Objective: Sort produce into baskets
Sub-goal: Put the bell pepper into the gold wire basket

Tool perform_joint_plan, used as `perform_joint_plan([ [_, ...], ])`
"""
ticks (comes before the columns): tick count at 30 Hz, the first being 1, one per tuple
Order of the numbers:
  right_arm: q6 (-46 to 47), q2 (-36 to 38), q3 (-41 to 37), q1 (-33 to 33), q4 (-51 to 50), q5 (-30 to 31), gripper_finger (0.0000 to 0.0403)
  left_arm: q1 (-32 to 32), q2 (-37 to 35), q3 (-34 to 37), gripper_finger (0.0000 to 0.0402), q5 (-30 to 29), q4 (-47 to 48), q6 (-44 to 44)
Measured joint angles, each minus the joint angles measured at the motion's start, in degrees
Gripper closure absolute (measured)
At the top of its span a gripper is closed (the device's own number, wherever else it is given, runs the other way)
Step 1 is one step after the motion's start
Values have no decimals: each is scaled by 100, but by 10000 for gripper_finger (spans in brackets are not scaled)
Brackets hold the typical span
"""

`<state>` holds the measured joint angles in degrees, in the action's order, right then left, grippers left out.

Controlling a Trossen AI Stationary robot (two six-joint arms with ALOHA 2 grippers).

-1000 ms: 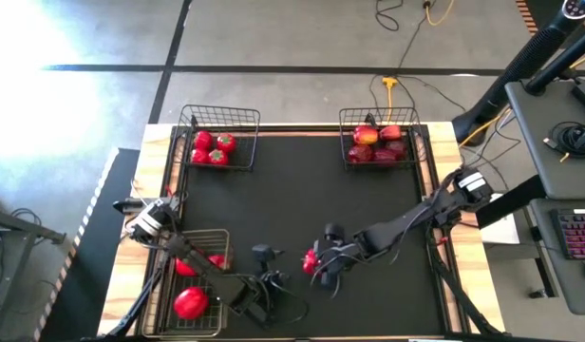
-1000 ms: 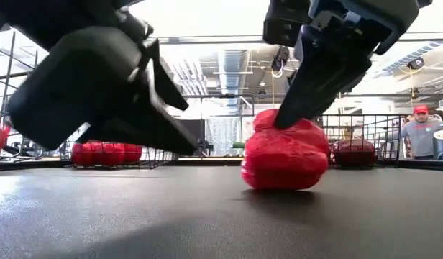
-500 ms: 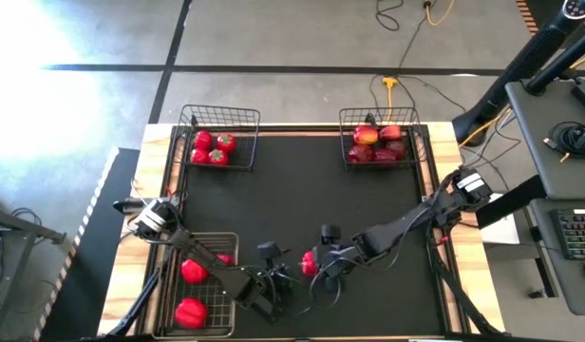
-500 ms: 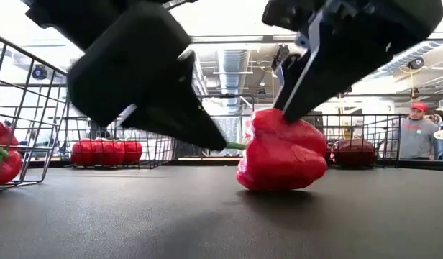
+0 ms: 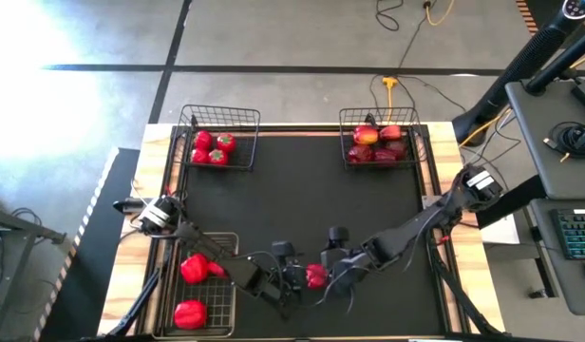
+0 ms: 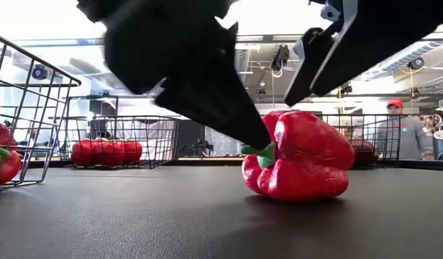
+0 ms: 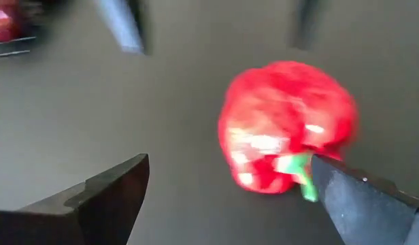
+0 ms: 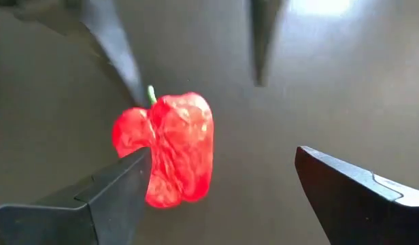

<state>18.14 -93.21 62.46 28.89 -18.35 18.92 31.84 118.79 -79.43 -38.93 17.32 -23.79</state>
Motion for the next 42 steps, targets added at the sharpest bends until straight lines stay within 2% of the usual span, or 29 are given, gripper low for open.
perform_joint_plan([
  [4,214,-29,-20,65,-180,66,49,13,1,46,13,447,-262,394],
  [9,418,-65,-148,117,-210,59,49,-3,1,-30,13,549,-267,568],
  [16,767,-70,-542,126,80,42,49,-50,338,33,13,564,-1344,570],
  [19,936,-70,-643,126,128,37,49,-71,485,34,13,415,-1564,519],
  [22,1082,-70,-718,126,105,22,49,-114,518,34,17,-103,-1579,214],
  [25,1134,-70,-739,126,111,19,49,-138,526,34,39,-303,-1624,160],
  [33,1077,-70,-743,124,395,69,51,-136,525,34,143,-210,-1738,291],
  [38,922,-70,-743,126,607,669,51,-61,320,42,156,-260,-1499,527],
  [42,906,-50,-723,134,854,1431,51,55,-157,-69,152,-561,-492,471],
])
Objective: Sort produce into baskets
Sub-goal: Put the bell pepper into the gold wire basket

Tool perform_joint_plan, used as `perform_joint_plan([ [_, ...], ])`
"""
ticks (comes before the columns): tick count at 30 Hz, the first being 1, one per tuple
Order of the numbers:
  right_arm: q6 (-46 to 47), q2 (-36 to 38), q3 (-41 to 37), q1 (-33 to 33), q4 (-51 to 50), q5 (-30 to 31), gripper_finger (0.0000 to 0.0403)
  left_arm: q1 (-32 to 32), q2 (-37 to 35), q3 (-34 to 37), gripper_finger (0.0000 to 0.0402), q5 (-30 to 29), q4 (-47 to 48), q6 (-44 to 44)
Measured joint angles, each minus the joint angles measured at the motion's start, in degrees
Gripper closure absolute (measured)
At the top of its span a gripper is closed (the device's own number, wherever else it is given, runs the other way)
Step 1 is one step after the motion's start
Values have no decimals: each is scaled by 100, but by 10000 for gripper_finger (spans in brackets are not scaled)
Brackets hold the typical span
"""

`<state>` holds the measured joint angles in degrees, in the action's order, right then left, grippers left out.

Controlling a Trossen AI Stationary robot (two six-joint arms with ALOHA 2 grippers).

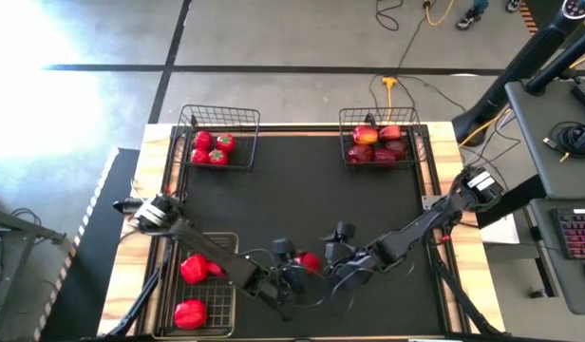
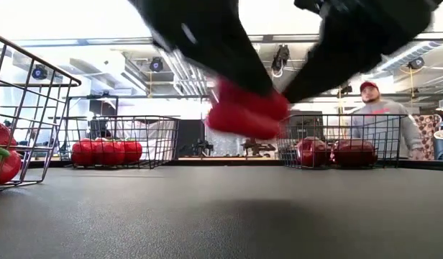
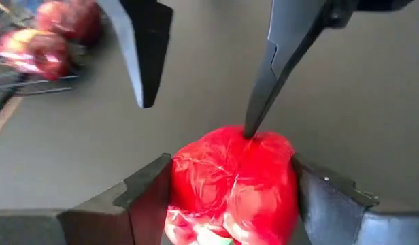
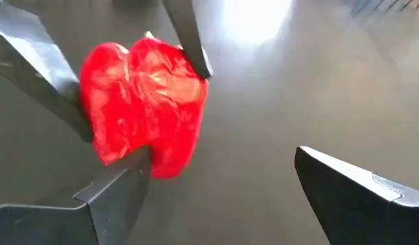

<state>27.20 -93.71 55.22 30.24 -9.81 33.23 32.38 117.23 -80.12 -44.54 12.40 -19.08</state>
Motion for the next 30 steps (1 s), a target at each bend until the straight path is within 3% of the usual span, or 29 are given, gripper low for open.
perform_joint_plan([
  [7,-386,-48,-103,24,776,385,51,308,-995,-895,152,112,2856,-883],
  [14,-78,-145,-619,271,1274,447,51,682,-1336,-2441,152,993,5665,-2344],
  [18,-120,-205,-861,339,1686,537,51,911,-1327,-3038,152,1995,6969,-3587],
  [22,-212,-208,-883,341,1926,536,51,1174,-1332,-3081,153,2880,7770,-5030],
  [30,-435,-201,-874,364,2284,381,51,1570,-1187,-1970,153,3894,7759,-5981],
])
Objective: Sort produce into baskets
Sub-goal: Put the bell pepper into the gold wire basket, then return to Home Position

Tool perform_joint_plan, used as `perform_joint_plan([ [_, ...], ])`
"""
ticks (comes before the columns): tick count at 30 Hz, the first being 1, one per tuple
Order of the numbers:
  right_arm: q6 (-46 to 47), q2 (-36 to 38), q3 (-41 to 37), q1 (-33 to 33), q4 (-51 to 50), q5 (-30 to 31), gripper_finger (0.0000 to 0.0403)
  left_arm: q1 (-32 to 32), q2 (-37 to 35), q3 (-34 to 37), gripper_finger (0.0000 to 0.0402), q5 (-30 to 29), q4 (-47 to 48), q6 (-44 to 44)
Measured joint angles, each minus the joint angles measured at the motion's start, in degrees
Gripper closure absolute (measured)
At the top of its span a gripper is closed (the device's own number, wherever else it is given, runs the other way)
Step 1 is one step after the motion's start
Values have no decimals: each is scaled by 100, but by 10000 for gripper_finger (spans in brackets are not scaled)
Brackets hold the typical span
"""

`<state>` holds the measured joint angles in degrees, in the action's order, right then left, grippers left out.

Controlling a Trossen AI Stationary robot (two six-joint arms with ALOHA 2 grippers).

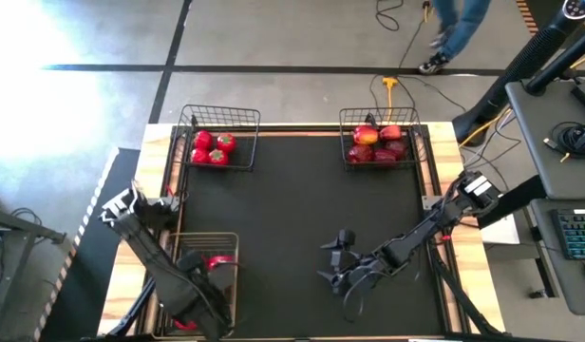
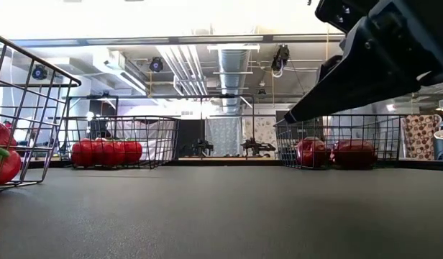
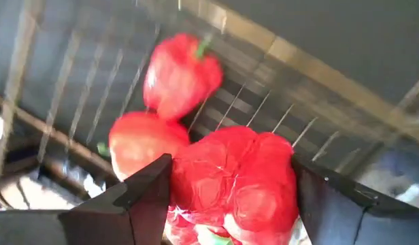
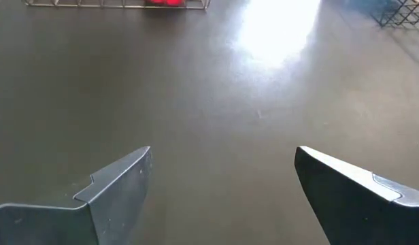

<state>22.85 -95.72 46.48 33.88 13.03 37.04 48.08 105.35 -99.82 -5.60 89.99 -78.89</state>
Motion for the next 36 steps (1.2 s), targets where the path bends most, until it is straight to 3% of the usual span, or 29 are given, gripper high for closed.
perform_joint_plan([
  [3,4,0,0,-4,-8,0,51,30,40,553,153,407,-327,-47],
  [9,5,0,0,-4,132,3,51,-5,29,1343,153,643,-1649,338],
  [16,4,0,0,-4,132,2,51,-12,29,1696,129,497,-1644,228],
  [25,-11,0,0,-4,97,6,51,-25,48,1683,79,478,-1440,34],
  [32,-33,0,0,-4,97,7,51,-38,49,1215,67,450,-495,164],
  [36,-35,0,0,-4,97,9,51,-49,49,526,71,-308,-51,183],
])
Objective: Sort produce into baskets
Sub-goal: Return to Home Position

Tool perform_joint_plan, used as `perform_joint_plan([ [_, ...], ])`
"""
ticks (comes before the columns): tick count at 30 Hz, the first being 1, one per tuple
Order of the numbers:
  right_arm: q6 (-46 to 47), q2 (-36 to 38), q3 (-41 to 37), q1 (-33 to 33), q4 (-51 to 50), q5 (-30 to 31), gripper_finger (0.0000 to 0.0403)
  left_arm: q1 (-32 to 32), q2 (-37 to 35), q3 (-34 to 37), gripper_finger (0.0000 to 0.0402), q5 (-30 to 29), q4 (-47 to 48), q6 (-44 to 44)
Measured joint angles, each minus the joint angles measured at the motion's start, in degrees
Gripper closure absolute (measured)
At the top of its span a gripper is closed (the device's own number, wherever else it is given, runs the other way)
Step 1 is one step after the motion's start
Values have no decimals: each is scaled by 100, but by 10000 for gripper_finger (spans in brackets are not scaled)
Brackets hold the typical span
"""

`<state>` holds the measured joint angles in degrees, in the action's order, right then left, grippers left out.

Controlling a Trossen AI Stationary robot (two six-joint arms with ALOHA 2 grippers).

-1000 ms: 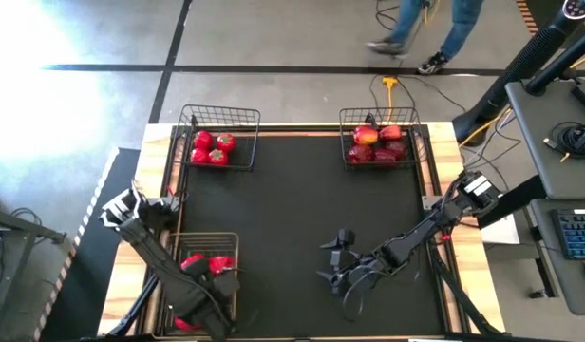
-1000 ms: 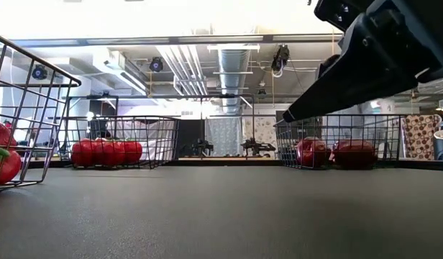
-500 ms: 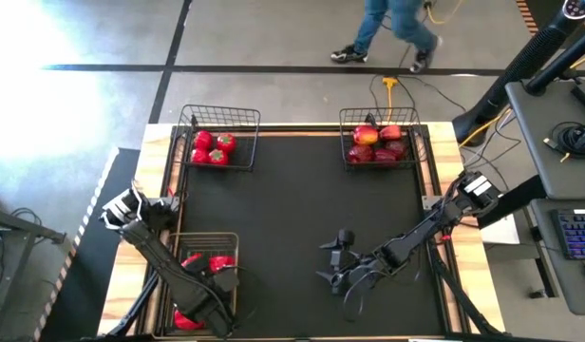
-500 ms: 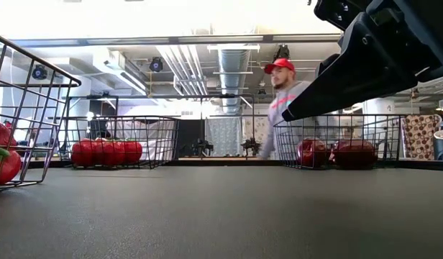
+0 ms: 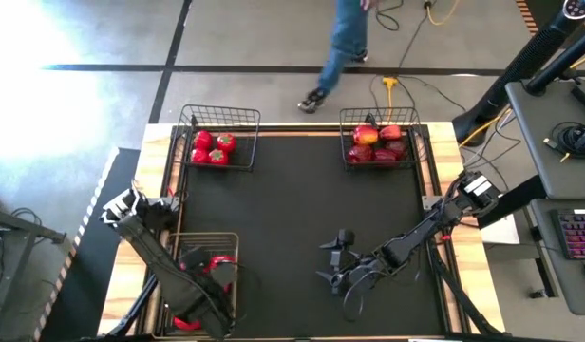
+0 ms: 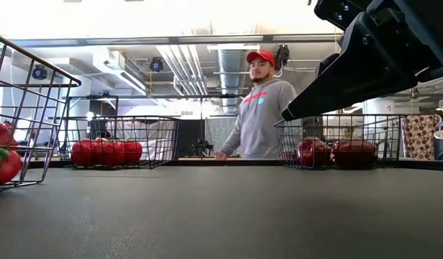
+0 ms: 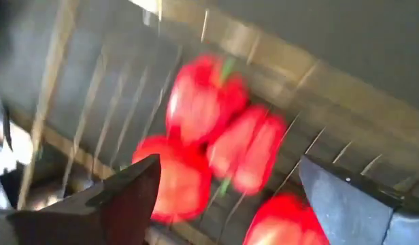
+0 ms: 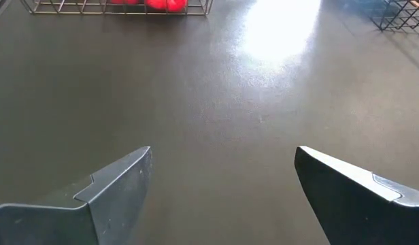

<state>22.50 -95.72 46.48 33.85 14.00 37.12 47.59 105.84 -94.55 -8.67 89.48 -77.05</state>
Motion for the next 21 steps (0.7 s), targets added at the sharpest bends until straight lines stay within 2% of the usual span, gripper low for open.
perform_joint_plan([
  [7,37,0,0,0,2,0,51,-4,0,-1242,84,-2189,-220,589],
  [10,41,0,0,8,4,-24,51,-100,-1,-1455,93,-2562,-567,1215],
  [13,40,0,0,13,67,-112,51,-380,-2,-1383,111,-2789,-781,1836],
  [16,42,2,0,15,160,-114,51,-798,-2,-1025,137,-3509,-758,2385],
  [18,86,2,0,13,155,-114,51,-1171,-1,-693,158,-3875,-745,2750],
  [21,150,2,0,28,150,-114,51,-1866,0,-255,189,-4030,-1077,3433],
])
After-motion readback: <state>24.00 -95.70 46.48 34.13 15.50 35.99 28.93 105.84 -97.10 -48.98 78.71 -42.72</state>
